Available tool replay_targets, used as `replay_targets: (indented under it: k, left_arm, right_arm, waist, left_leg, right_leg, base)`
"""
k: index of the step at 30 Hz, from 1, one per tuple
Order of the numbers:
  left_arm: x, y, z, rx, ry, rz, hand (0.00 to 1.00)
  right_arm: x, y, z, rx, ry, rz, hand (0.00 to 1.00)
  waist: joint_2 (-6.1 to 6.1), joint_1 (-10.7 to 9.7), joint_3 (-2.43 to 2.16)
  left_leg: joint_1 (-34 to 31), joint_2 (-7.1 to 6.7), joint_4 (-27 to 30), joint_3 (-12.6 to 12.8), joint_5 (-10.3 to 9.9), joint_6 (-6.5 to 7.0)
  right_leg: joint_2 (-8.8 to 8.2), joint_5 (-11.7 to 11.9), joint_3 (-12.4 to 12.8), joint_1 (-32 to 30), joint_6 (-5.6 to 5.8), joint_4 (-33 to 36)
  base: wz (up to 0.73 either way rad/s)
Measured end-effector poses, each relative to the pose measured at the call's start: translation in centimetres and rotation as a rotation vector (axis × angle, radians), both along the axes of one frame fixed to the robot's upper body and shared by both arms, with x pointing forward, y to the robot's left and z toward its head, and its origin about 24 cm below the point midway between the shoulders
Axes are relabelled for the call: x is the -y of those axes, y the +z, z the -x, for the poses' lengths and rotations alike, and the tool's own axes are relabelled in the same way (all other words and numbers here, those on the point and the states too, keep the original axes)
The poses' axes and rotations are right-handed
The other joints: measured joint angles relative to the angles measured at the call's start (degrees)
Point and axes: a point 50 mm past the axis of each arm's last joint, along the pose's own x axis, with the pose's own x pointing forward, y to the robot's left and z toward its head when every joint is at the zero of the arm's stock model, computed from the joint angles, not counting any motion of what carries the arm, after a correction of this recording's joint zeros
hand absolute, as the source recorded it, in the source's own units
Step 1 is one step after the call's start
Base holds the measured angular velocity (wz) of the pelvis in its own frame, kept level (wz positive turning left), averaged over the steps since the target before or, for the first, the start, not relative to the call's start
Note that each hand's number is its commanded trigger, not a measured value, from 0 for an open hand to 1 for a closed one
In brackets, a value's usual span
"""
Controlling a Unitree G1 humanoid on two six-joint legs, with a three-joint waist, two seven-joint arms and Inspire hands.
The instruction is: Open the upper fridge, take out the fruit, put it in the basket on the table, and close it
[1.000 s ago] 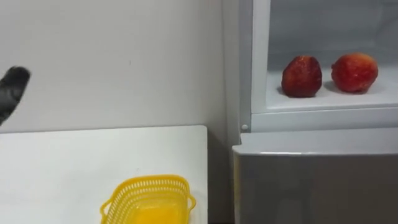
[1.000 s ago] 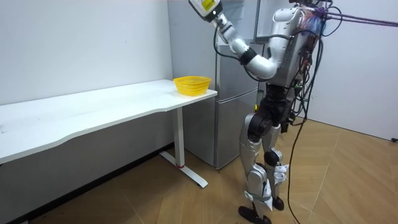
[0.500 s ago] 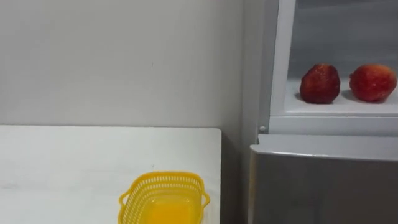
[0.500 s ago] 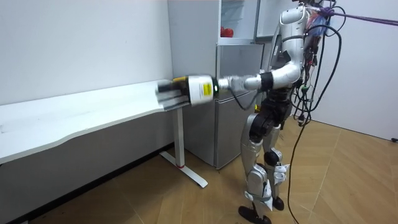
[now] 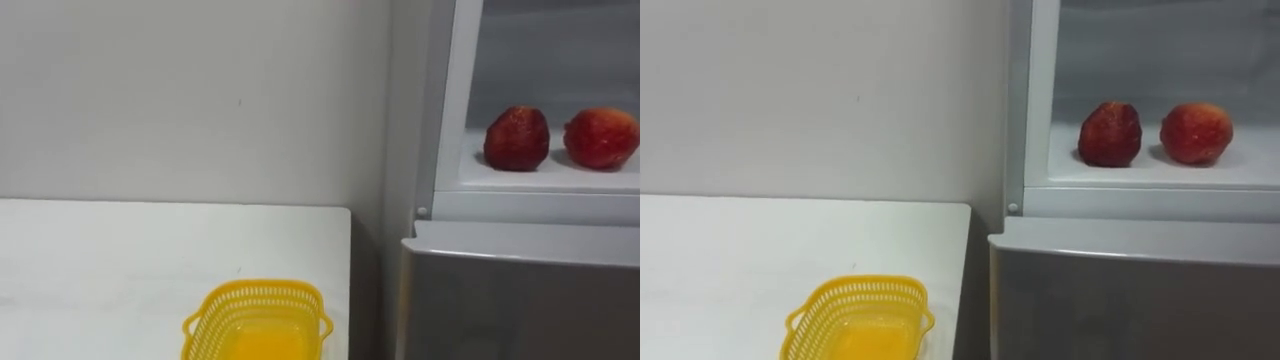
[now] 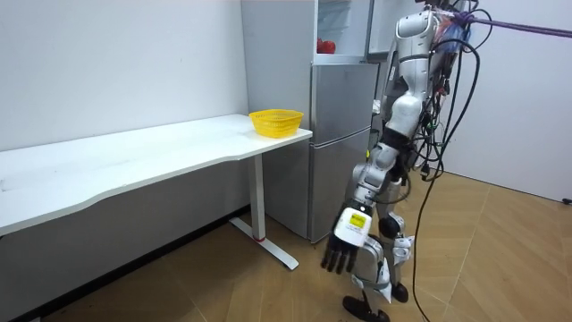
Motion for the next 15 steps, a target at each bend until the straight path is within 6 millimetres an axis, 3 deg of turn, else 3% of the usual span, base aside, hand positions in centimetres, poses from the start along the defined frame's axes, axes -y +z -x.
replay_targets:
  k: [5,10,15]
  left_arm:
    - [0.7,-0.4,1.2,-0.101,-0.130,0.064,0.00]
    - [1.6,-0.7,-0.1,-0.175,-0.416,0.122,0.00]
    - [2.3,-1.0,-1.0,-0.209,-0.580,0.172,0.00]
  right_arm:
    - [-0.1,0.0,0.1,-0.010,-0.001,-0.016,0.00]
    - [-0.3,-0.1,0.1,0.013,-0.055,-0.020,0.00]
    - [-0.4,-0.1,-0.9,0.052,-0.062,0.000,0.00]
  waist:
    - [-0.46,-1.0,0.01]
    - [-0.49,-1.5,-0.02]
    - [-0.49,-2.7,-0.07]
  left_leg:
    - [0.2,0.01,0.3,-0.1,0.0,-0.03]
    - [-0.9,0.07,0.8,0.1,0.0,0.03]
    - [-0.9,0.11,0.8,0.7,0.0,0.02]
  right_leg:
    - [-0.11,0.0,0.0,0.6,0.00,-0.9]
    - [-0.18,0.0,0.1,-0.4,-0.01,-0.9]
    - [-0.16,0.0,0.5,-0.9,-0.01,-0.7]
  base:
    - [0.02]
    - [0.00]
    - [-0.04]
